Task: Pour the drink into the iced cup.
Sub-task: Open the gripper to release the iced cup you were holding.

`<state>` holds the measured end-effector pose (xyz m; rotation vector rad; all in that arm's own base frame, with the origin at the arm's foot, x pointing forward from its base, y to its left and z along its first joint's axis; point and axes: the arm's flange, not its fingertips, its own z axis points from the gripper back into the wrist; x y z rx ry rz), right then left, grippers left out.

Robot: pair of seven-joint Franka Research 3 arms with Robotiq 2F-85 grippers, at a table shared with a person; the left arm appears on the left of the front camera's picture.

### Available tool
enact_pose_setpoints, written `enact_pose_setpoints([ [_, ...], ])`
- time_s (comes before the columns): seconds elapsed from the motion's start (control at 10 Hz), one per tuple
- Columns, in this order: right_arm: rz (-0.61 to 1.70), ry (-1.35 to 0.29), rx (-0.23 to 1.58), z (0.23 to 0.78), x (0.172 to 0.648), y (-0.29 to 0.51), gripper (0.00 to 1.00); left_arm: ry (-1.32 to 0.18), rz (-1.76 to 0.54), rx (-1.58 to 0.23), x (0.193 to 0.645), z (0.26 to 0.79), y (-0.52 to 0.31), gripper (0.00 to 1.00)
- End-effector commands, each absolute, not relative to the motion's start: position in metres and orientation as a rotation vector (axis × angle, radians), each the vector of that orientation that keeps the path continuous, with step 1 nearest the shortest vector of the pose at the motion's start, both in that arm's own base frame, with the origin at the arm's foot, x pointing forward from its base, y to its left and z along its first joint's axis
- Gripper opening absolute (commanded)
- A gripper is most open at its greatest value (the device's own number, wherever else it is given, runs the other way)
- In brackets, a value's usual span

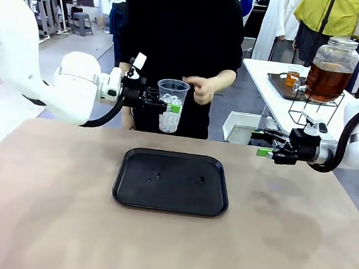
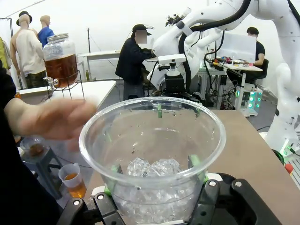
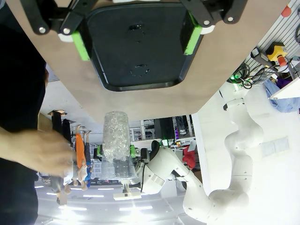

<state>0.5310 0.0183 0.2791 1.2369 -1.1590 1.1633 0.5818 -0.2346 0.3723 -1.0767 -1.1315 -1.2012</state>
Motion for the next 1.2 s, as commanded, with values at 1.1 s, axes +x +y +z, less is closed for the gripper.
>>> enact_pose_setpoints([
  [1.1,1.167,-1.165,1.239,0.2821,0.5307,0.0179,1.00,-1.152,-1.192,-1.091,0.5776,0.3769,-0.2340,0.72],
])
